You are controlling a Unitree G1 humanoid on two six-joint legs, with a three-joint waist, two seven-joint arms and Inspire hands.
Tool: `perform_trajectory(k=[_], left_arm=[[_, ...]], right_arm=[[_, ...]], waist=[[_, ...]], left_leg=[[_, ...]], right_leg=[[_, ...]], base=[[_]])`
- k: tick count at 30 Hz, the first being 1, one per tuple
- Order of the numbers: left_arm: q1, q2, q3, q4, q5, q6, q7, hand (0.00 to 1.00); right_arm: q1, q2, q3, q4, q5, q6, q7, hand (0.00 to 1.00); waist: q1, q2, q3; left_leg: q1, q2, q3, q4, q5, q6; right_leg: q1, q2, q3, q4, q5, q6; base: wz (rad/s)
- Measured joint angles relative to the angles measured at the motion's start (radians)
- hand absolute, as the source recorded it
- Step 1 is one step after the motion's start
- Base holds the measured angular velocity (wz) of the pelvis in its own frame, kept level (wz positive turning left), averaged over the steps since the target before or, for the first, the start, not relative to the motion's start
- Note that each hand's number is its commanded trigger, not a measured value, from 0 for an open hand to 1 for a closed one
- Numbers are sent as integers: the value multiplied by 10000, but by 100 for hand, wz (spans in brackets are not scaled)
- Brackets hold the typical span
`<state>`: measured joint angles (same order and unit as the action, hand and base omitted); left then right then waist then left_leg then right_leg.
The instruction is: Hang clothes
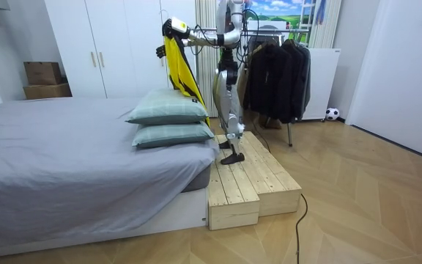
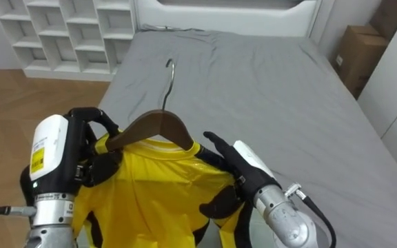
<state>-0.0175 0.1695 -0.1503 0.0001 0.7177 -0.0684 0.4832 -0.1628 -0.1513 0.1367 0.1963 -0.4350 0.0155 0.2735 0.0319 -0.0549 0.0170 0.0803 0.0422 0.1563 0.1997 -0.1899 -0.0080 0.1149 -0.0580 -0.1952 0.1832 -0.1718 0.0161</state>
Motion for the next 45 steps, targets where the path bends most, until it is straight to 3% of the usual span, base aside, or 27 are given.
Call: perform_trajectory(k=[4, 21, 37, 39, 40, 41, 42, 45], left_arm=[[-245, -22, -12, 0, 131, 198, -316, 100], [-304, -20, -163, 0, 397, 286, -821, 100], [-303, -8, -688, 0, 517, 713, -1017, 100], [-304, -8, -789, 0, 516, 758, -1028, 100], [-304, -10, -852, 0, 510, 800, -1028, 100], [-303, -23, -924, 0, 519, 869, -1028, 100], [-304, -30, -959, -1, 532, 898, -1027, 100], [-304, -44, -1024, -1, 594, 979, -1028, 100]], right_arm=[[-241, 7, -4, 404, -103, 0, -22, 0], [-359, 10, 2, 1183, -1703, 17, -130, 0], [-644, 131, 691, 1807, -2763, 326, -1102, 0], [-653, 132, 728, 1808, -2707, 414, -1153, 23], [-681, 133, 772, 1809, -2678, 490, -1190, 64], [-728, 135, 797, 1828, -2675, 503, -1190, 91], [-750, 141, 807, 1828, -2677, 503, -1192, 100], [-934, 211, 874, 1854, -2672, 504, -1196, 100]], waist=[[3, -6, -3], [36, -35, -22], [151, -148, -71], [224, -170, -72], [282, -191, -69], [313, -214, -74], [322, -225, -75], [341, -257, -70]], left_leg=[[8, -5, -36, -3, 0, 0], [15, -8, -4, -26, 0, 0], [-6, -6, 25, -9, 3, 2], [-18, -6, 24, -9, 3, 2], [-15, -6, 24, -10, 3, 2], [-12, -6, 29, -9, 4, 2], [-13, -6, 31, -9, 4, 2], [-15, -6, 30, -10, 4, 2]], right_leg=[[11, -2, -13, -2, 0, 0], [-19, -3, -21, -11, 0, 0], [-37, -6, -4, 16, 0, 1], [-48, -7, -5, 16, 0, 1], [-40, -7, -5, 14, -1, 1], [-28, -6, -18, 14, 0, 1], [-26, -6, -25, 14, 0, 1], [-21, -6, -33, 10, 0, 1]], base=[[0], [0], [0], [0], [0], [0], [3], [0]])
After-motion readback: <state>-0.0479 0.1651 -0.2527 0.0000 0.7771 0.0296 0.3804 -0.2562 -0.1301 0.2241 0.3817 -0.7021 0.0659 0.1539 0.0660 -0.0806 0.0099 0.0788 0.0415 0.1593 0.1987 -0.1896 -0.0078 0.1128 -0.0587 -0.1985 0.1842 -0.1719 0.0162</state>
